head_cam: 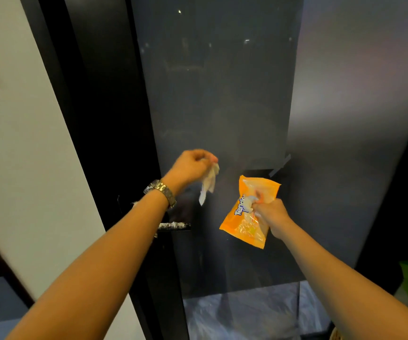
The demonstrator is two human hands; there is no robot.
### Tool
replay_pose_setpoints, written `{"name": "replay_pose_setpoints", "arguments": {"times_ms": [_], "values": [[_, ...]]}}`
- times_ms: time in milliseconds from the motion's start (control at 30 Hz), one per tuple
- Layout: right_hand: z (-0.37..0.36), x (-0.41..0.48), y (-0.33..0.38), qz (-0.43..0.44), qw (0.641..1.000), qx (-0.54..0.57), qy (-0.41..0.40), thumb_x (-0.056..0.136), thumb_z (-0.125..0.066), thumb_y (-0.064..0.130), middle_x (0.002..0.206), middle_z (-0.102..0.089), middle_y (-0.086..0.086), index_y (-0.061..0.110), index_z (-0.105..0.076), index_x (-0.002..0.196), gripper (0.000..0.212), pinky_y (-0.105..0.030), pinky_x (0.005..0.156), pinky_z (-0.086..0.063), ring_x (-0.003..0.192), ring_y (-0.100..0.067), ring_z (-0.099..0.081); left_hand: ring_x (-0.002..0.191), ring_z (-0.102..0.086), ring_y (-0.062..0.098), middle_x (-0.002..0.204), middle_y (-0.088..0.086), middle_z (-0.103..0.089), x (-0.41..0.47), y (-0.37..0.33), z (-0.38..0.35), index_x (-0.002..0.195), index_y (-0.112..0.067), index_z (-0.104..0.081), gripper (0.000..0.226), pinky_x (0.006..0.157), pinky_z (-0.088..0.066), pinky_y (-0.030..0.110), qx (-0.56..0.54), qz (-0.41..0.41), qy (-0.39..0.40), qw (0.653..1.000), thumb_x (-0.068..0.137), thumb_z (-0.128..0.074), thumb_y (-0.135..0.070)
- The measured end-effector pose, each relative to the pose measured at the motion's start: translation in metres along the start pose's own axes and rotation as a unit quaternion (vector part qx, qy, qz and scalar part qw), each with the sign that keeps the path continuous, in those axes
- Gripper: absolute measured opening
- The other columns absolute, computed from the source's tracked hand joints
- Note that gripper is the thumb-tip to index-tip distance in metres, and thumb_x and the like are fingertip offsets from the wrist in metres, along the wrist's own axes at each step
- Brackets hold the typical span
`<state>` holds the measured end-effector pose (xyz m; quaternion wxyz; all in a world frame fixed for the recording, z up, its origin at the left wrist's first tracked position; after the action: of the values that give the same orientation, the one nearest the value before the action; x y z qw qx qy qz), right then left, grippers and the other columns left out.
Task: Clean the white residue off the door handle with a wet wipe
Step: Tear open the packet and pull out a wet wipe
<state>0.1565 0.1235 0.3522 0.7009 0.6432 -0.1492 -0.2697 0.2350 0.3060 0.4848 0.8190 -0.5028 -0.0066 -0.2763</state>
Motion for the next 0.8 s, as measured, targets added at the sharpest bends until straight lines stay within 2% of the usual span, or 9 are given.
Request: {"name": "replay_pose_setpoints", "arguments": {"times_ms": [67,167,267,367,433,533,600,700,800], "values": [[-0.010,-0.002,0.012,0.016,0.999,0.017,0.043,0.080,-0.063,0.005,0.100,-0.064,-0.015,0.010,-0.060,0.099,0.020,-0.032,0.065,-0.050,0.080,-0.021,-0.062,0.086,-0.060,0.015,0.097,0.007,-0.067,-0.009,0.015,-0.028,0.100,-0.009,-0.066,0.020,0.075,-0.047,0.024,0.052,0.053,0.078,0.994,0.084,-0.063,-0.020],[-0.021,-0.006,0.024,0.031,0.994,0.021,0.099,0.080,-0.067,0.012,0.102,-0.065,-0.013,0.017,-0.060,0.095,0.017,-0.038,0.077,-0.053,0.091,-0.026,-0.064,0.094,-0.064,0.018,0.103,0.004,-0.067,-0.020,0.031,-0.060,0.108,-0.014,-0.062,0.045,0.086,-0.053,0.033,0.042,0.101,0.141,0.984,0.072,-0.075,-0.038],[-0.022,-0.007,0.025,0.029,0.992,0.043,0.115,0.081,-0.063,0.010,0.106,-0.065,-0.012,0.017,-0.058,0.108,0.029,-0.044,0.085,-0.053,0.095,-0.028,-0.064,0.093,-0.066,0.021,0.102,0.006,-0.069,-0.020,0.039,-0.068,0.107,-0.014,-0.061,0.051,0.086,-0.055,0.037,0.028,0.135,0.145,0.980,0.067,-0.077,-0.042],[-0.017,-0.013,0.029,0.048,0.983,0.115,0.134,0.081,-0.056,0.001,0.095,-0.064,-0.006,0.018,-0.056,0.108,0.032,-0.038,0.078,-0.052,0.088,-0.023,-0.062,0.088,-0.069,0.024,0.098,0.009,-0.072,-0.024,0.044,-0.078,0.099,-0.008,-0.067,0.046,0.084,-0.055,0.036,-0.008,0.167,0.181,0.969,0.068,-0.076,-0.041],[-0.018,-0.021,0.032,0.042,0.971,0.161,0.169,0.074,-0.058,0.010,0.090,-0.064,-0.005,0.021,-0.058,0.097,0.026,-0.036,0.074,-0.051,0.085,-0.022,-0.061,0.077,-0.066,0.021,0.089,0.009,-0.071,-0.025,0.045,-0.084,0.085,-0.007,-0.067,0.036,0.074,-0.054,0.031,-0.003,0.161,0.180,0.970,0.070,-0.074,-0.039],[-0.015,-0.027,0.028,0.034,0.966,0.169,0.192,0.059,-0.057,0.021,0.087,-0.064,-0.004,0.020,-0.060,0.089,0.031,-0.036,0.075,-0.049,0.082,-0.021,-0.061,0.061,-0.053,0.013,0.069,0.005,-0.058,-0.023,0.047,-0.090,0.065,-0.013,-0.056,0.029,0.056,-0.040,0.023,0.022,0.140,0.134,0.981,0.073,-0.072,-0.036],[-0.009,-0.026,0.024,0.036,0.963,0.181,0.197,0.062,-0.060,0.026,0.085,-0.065,-0.005,0.018,-0.062,0.088,0.028,-0.037,0.077,-0.049,0.081,-0.021,-0.062,0.055,-0.045,0.009,0.059,0.000,-0.049,-0.021,0.046,-0.098,0.058,-0.016,-0.049,0.034,0.051,-0.034,0.021,0.035,0.124,0.122,0.984,0.075,-0.071,-0.036],[0.004,-0.028,0.015,0.020,0.963,0.201,0.181,0.080,-0.058,0.041,0.091,-0.070,-0.006,0.018,-0.064,0.096,0.029,-0.040,0.080,-0.051,0.084,-0.023,-0.065,0.053,-0.045,0.010,0.056,-0.001,-0.049,-0.022,0.040,-0.113,0.053,-0.019,-0.044,0.040,0.052,-0.035,0.022,0.098,0.077,0.123,0.985,0.078,-0.066,-0.041],[0.017,-0.026,0.001,-0.005,0.974,0.203,0.104,0.085,-0.058,0.040,0.092,-0.071,-0.007,0.016,-0.064,0.104,0.032,-0.038,0.073,-0.054,0.083,-0.023,-0.067,0.066,-0.060,0.025,0.072,0.011,-0.062,-0.026,0.028,-0.122,0.054,-0.018,-0.043,0.037,0.057,-0.039,0.027,0.189,0.018,0.102,0.977,0.084,-0.057,-0.036]]}}
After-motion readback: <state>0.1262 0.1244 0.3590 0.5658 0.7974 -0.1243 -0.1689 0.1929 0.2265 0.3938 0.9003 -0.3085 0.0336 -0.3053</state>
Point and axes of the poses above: each hand's wrist, its own x-axis towards the middle knuckle, its own z-axis out of the back of the hand, y = z × x, the point moved 7 cm from there along x, towards the middle knuckle
